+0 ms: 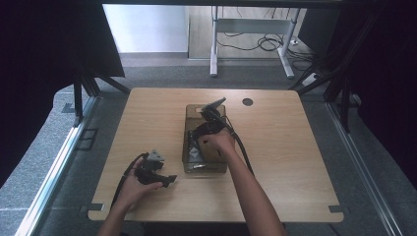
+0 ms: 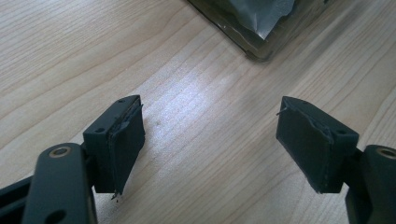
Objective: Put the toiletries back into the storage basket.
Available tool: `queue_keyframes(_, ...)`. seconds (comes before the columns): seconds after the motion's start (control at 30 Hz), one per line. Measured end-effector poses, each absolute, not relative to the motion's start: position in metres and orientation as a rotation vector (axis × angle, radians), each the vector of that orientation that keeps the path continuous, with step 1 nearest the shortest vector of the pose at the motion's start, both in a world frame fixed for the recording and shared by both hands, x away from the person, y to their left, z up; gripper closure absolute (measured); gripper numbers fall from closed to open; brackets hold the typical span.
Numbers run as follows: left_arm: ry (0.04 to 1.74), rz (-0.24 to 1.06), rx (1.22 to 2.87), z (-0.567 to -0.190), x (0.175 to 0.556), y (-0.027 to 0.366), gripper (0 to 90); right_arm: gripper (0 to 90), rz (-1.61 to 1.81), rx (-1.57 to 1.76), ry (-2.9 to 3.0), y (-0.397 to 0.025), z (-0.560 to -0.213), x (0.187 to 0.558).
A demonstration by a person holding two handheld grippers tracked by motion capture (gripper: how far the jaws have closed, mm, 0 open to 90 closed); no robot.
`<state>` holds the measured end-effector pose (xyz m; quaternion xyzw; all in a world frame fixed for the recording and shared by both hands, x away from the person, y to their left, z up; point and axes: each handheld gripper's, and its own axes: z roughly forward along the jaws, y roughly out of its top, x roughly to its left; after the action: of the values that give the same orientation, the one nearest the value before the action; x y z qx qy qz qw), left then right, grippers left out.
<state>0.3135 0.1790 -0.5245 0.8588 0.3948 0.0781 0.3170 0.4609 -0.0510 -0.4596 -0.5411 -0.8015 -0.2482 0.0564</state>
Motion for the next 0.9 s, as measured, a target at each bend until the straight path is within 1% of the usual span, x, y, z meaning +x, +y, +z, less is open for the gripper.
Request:
queue_keyframes(0.3, 1.038, 0.206, 2.272, -0.525, 0.313, 0.178, 23.8, 41.8, -0.838, -1.51, -2.583, -0.06, -0.443, 0.444)
queue_keyframes(0.43, 1.04, 0.209, 2.267, -0.525, 0.311, 0.177, 23.7, 41.7, -0.902, -1.458, -2.614, -0.07, -0.434, 0.433)
queue_keyframes(0.47, 1.045, 0.206, 2.265, -0.524, 0.311, 0.178, 23.7, 41.8, -0.934, -1.433, -2.627, -0.078, -0.43, 0.426)
queue_keyframes(0.57, 1.042, 0.217, 2.265, -0.524, 0.312, 0.179, 23.7, 42.2, -0.965, -1.417, -2.631, -0.086, -0.428, 0.421)
queue_keyframes(0.67, 1.054, 0.223, 2.261, -0.523, 0.312, 0.183, 23.7, 42.8, -1.034, -1.382, -2.645, -0.105, -0.422, 0.408)
queue_keyframes(0.87, 1.077, 0.229, 2.254, -0.523, 0.313, 0.187, 23.7, 42.6, -1.145, -1.337, -2.672, -0.139, -0.422, 0.384)
queue_keyframes(0.9, 1.083, 0.232, 2.252, -0.523, 0.313, 0.188, 23.7, 42.6, -1.145, -1.337, -2.672, -0.139, -0.422, 0.384)
